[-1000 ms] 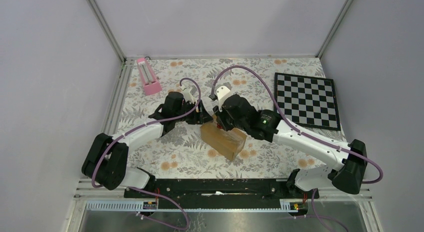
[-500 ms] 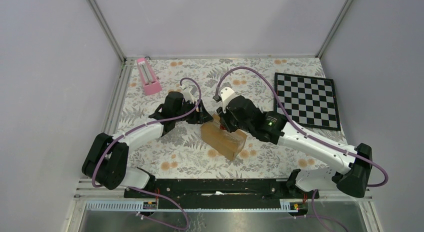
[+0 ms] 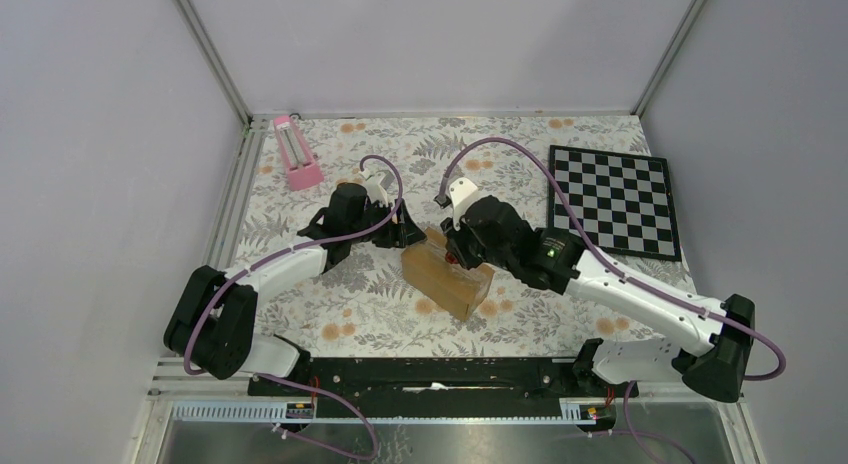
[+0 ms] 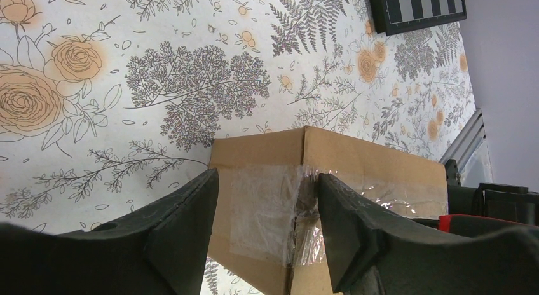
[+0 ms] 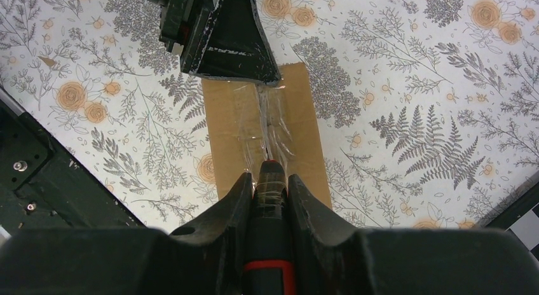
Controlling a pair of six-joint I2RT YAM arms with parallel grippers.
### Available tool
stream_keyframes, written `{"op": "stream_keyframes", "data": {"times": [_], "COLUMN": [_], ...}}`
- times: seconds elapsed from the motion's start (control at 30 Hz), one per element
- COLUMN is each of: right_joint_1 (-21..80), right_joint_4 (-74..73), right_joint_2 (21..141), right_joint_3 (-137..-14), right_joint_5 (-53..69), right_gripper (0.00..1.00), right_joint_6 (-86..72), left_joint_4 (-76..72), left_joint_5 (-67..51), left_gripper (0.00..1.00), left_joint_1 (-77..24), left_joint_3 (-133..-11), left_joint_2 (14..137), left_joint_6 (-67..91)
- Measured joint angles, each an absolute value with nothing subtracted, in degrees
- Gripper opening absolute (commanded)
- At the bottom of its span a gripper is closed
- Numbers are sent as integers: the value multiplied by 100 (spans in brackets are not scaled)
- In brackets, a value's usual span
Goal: Unpack the express box
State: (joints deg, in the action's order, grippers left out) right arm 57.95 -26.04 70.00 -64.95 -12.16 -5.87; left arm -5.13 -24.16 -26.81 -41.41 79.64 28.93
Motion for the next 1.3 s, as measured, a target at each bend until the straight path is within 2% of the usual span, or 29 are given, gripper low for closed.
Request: {"op": "stream_keyframes", "data": {"times": [1.3], "right_joint_1": [5774], "right_joint_4": [-2869], "right_joint_2": [6469], "right_joint_3": [-6187], "right_joint_5": [-1186], "right_gripper": [0], "right_joint_6": [-714], "left_joint_4": [-740], "left_joint_5": [-2355], "left_gripper": [61], "left_joint_1": [-2696], "left_joint_3": [-4180], "left_joint_2": [8114], "left_joint_6": [2961]}}
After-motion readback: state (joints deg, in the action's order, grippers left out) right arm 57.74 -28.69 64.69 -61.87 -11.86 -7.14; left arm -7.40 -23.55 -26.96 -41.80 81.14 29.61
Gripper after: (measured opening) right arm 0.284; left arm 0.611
